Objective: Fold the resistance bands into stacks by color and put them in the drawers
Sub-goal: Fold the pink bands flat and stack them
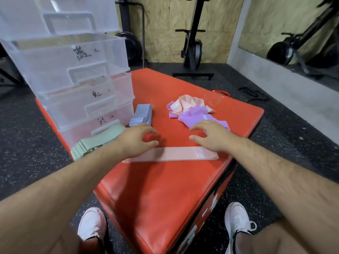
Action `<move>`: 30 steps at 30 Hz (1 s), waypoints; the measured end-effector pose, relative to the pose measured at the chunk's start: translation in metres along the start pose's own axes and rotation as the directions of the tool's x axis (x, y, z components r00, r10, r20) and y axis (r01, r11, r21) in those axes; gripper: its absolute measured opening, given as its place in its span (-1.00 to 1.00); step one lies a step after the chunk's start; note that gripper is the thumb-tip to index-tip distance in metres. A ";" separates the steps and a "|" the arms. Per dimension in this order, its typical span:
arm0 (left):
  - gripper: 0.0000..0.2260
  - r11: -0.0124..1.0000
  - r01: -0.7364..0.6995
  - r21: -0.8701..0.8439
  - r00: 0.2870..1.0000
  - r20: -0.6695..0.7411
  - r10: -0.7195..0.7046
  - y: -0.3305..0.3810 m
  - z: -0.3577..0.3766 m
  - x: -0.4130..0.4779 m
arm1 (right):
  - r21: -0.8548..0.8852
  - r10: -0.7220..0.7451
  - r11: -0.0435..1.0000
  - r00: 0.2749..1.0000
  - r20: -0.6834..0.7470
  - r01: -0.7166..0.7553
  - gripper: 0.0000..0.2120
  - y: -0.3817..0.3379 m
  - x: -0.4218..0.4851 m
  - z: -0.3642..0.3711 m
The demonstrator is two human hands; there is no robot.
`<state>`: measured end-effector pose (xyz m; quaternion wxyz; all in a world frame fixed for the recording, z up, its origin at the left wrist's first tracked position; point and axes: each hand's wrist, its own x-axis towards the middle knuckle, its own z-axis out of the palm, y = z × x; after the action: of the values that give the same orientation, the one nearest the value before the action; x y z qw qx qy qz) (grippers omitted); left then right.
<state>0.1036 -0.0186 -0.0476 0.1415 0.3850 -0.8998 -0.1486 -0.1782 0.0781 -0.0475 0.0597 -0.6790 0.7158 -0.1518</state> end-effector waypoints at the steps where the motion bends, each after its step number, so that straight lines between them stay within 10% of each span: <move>1: -0.60 1.000 0.003 -0.008 1.000 -0.029 -0.003 0.004 -0.001 0.010 | -0.019 -0.009 1.000 0.999 -0.046 0.008 -0.65 -0.002 0.012 0.004; 17: -0.61 0.997 0.052 -0.051 0.997 -0.058 -0.055 0.018 0.023 0.102 | -0.067 0.162 0.984 0.984 -0.078 -0.167 -0.70 -0.027 0.121 0.034; 23: -0.61 0.974 0.115 -0.194 0.986 -0.097 -0.136 0.022 0.013 0.097 | 0.305 0.201 0.943 0.960 -0.192 -0.137 -0.67 -0.042 0.112 0.009; 30: -0.81 0.577 0.131 -0.806 0.899 -0.148 -0.412 0.049 -0.012 0.087 | 0.710 0.165 0.703 0.978 -0.128 -0.026 -0.52 -0.087 0.081 -0.021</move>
<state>0.0185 -0.0515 -0.0058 0.4127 0.4388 -0.6384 -0.4792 -0.1073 -0.0020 0.0085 0.2566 -0.5497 0.6401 -0.4714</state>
